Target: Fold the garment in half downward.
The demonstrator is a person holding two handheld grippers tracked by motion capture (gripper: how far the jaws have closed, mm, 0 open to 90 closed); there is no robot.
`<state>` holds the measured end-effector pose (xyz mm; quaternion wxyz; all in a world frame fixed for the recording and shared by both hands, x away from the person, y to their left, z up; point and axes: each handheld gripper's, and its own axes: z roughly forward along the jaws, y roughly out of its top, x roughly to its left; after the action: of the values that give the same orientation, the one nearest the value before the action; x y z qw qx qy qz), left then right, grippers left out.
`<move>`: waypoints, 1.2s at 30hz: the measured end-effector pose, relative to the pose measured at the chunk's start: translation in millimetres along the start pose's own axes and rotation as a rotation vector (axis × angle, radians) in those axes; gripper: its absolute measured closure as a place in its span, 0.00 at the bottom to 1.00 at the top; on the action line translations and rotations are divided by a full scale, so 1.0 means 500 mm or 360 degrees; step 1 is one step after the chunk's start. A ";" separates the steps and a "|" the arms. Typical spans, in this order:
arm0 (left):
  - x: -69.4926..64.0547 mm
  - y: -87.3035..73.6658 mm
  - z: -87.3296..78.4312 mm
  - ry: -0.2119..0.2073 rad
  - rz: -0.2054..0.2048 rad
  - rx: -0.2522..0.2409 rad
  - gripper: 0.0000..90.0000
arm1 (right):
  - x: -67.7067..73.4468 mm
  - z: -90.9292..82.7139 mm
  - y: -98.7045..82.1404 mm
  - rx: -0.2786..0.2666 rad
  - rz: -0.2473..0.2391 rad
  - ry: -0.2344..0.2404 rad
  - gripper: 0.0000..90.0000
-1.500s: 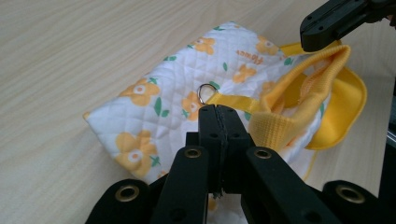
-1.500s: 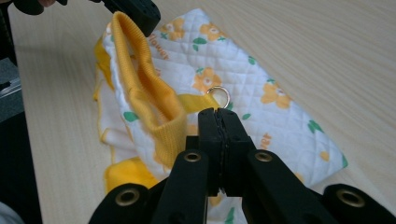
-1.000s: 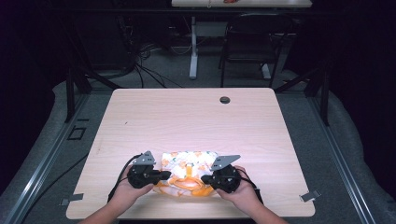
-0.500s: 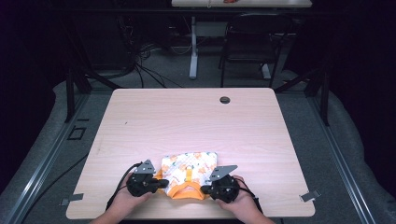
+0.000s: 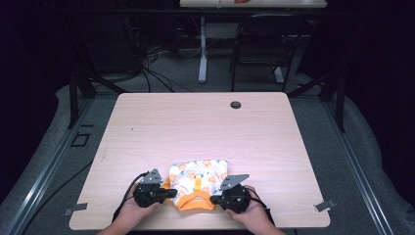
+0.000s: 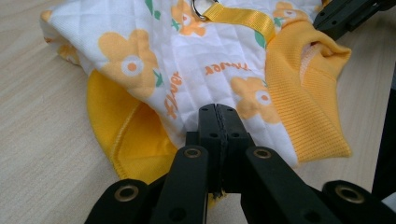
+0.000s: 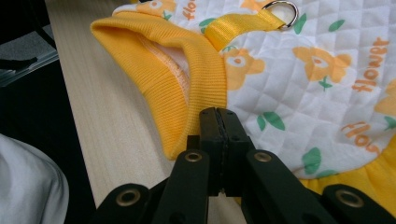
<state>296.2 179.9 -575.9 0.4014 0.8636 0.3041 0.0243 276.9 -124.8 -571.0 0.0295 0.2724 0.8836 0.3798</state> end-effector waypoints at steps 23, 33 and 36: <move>0.002 0.001 0.004 0.0030 -0.0052 -0.0035 1.00 | -0.006 0.001 0.003 0.0002 0.0008 -0.0006 1.00; 0.015 0.013 0.011 0.0062 -0.0067 -0.0033 1.00 | -0.024 0.004 0.014 0.0001 0.0033 -0.0039 1.00; 0.020 0.018 0.013 0.0072 -0.0068 -0.0033 1.00 | -0.030 0.006 0.018 -0.0001 0.0046 -0.0052 1.00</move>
<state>310.8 176.4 -576.0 0.4038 0.8519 0.3313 0.0385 294.6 -125.2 -569.3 0.0385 0.2911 0.8789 0.3759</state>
